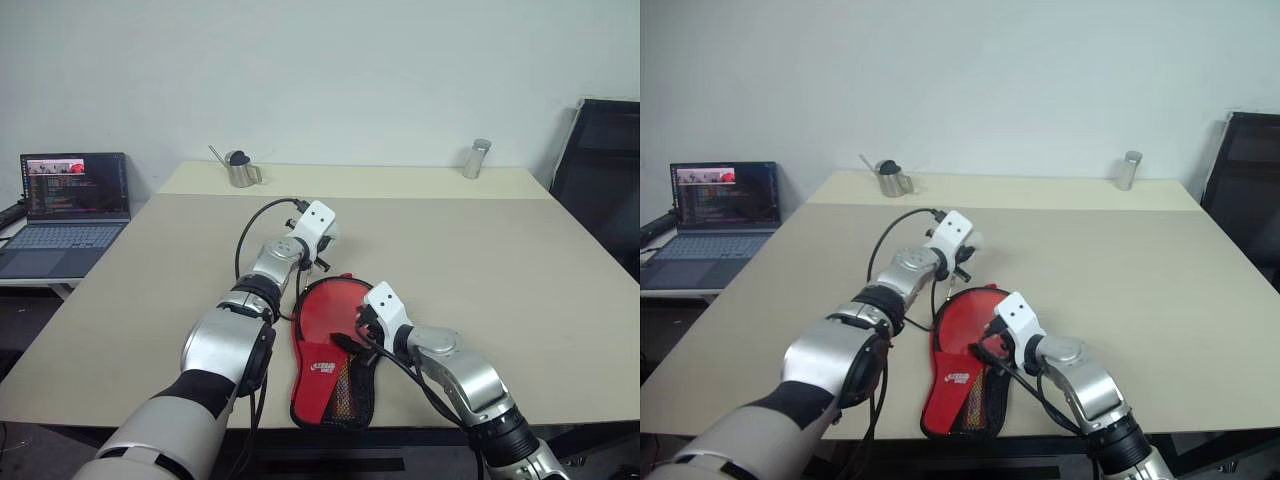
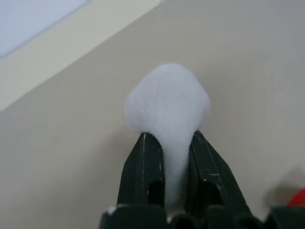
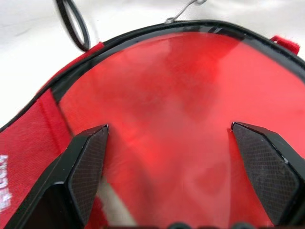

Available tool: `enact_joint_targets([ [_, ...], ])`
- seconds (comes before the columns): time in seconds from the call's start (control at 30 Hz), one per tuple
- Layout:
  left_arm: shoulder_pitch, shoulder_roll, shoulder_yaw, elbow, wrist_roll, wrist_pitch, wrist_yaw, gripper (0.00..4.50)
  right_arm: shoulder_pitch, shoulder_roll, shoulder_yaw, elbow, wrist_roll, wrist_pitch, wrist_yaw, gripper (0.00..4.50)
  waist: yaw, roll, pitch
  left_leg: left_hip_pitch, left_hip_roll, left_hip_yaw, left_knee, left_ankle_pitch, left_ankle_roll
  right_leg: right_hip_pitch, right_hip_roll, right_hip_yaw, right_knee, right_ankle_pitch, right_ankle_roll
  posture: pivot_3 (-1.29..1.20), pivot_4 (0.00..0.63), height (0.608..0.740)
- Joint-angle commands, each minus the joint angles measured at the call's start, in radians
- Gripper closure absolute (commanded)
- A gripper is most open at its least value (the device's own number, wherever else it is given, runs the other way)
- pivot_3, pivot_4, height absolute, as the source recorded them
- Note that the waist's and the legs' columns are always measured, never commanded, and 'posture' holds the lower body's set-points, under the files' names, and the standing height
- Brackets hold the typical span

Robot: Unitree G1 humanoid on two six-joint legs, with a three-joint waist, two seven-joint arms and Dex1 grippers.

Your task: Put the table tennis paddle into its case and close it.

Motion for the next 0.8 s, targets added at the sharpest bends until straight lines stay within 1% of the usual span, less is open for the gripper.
enact_joint_targets([
  [0.03,-0.074,-0.016,-0.01,-0.02,0.038,-0.053,0.047,4.3,0.081,-0.007,0.066,0.052,-0.003,0.126,-0.005,0.0,0.0,0.0,0.0,0.0,0.0,0.0,0.0,0.0,0.0,0.0,0.0,0.0,0.0,0.0,0.0,0.0,0.15,0.74],
  [0.13,-0.09,-0.033,-0.003,-0.018,0.05,-0.058,0.064,4.3,0.09,-0.007,0.067,0.032,0.0,0.142,-0.014,0.0,0.0,0.0,0.0,0.0,0.0,0.0,0.0,0.0,0.0,0.0,0.0,0.0,0.0,0.0,0.0,0.0,0.15,0.74],
  [0.2,-0.096,-0.046,-0.027,-0.017,0.082,-0.077,0.069,4.3,0.097,-0.01,0.067,0.02,0.002,0.149,-0.018,0.0,0.0,0.0,0.0,0.0,0.0,0.0,0.0,0.0,0.0,0.0,0.0,0.0,0.0,0.0,0.0,0.0,0.15,0.74],
  [0.27,-0.105,-0.069,-0.064,-0.016,0.126,-0.105,0.077,4.3,0.107,-0.016,0.068,0.007,0.004,0.156,-0.02,0.0,0.001,0.0,0.0,0.0,0.0,0.0,0.0,0.0,0.0,0.0,0.0,0.0,0.0,0.0,0.0,0.0,0.15,0.74],
  [0.5,-0.135,-0.156,-0.09,-0.015,0.166,-0.134,0.082,4.3,0.117,-0.018,0.067,-0.016,0.007,0.174,-0.031,0.0,0.002,0.0,0.0,-0.002,-0.001,-0.001,0.0,0.0,0.0,-0.001,0.0,-0.001,-0.001,0.0,0.0,0.0,0.15,0.74],
  [0.63,-0.115,-0.195,-0.099,-0.012,0.175,-0.132,0.044,4.3,0.113,-0.018,0.058,-0.017,0.01,0.178,-0.039,0.0,0.002,0.0,0.0,-0.002,-0.001,-0.001,0.0,0.0,0.0,-0.001,0.0,-0.001,-0.001,0.0,0.001,0.0,0.15,0.74],
  [0.8,-0.042,-0.226,-0.138,-0.009,0.203,-0.131,-0.071,4.3,0.114,-0.02,0.054,-0.016,0.014,0.177,-0.045,0.0,0.002,0.001,-0.001,-0.002,-0.001,-0.001,0.0,0.0,0.0,0.0,0.0,-0.001,-0.001,-0.001,0.001,0.0,0.15,0.74],
])
